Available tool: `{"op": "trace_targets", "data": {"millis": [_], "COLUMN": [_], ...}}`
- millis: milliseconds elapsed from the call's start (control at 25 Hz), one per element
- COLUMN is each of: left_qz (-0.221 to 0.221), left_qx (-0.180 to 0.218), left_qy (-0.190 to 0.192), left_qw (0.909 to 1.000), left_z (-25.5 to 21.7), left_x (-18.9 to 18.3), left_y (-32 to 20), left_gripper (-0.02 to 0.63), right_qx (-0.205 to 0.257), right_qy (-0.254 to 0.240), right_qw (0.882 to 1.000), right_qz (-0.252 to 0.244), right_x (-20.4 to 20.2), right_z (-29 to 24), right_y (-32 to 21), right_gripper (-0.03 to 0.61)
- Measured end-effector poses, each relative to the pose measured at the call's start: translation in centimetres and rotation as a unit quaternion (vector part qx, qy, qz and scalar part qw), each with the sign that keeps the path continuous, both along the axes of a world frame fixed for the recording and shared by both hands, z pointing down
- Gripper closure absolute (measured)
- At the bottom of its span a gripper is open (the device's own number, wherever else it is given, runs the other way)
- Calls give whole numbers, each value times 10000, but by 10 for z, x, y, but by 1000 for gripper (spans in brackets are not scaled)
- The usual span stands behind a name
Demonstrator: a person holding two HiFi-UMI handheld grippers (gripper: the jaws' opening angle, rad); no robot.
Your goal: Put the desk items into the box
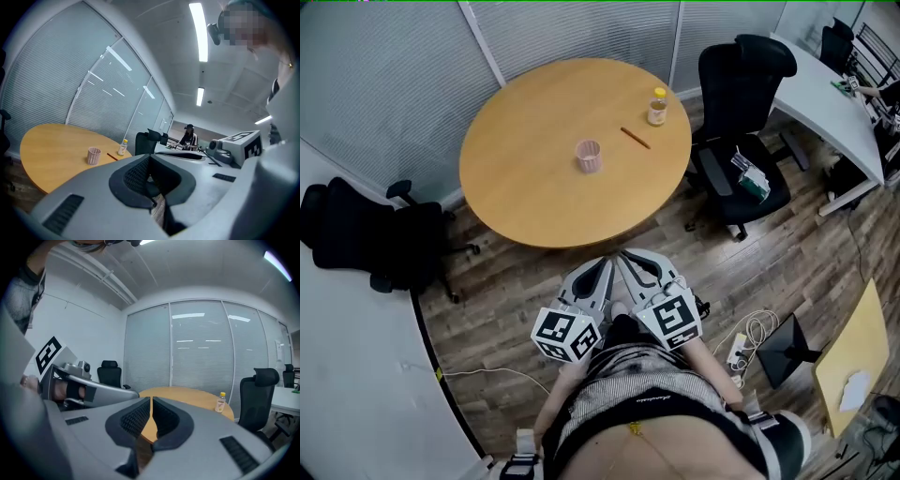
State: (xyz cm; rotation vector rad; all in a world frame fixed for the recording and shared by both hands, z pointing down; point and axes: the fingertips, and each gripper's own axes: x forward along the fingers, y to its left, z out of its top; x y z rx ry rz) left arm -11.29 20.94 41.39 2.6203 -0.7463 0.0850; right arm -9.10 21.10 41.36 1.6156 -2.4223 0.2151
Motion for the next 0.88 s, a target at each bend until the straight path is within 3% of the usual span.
{"op": "trace_targets", "data": {"millis": [520,880], "left_qz": [188,70], "left_qx": [-108,-102], "left_qy": [30,-40], "left_qw": [9998,9999], "left_z": [9,12], "left_x": [-18,-2], "left_y": [-31,-66], "left_gripper": [595,595], "right_qx": [-107,-134], "right_qy": [-57,-144], "right_qw": [9997,9997], "right_qz": [226,120], "right_x": [-17,-2], "right_z": [12,16], "right_y": [-37,-71], "right_gripper": [548,548]}}
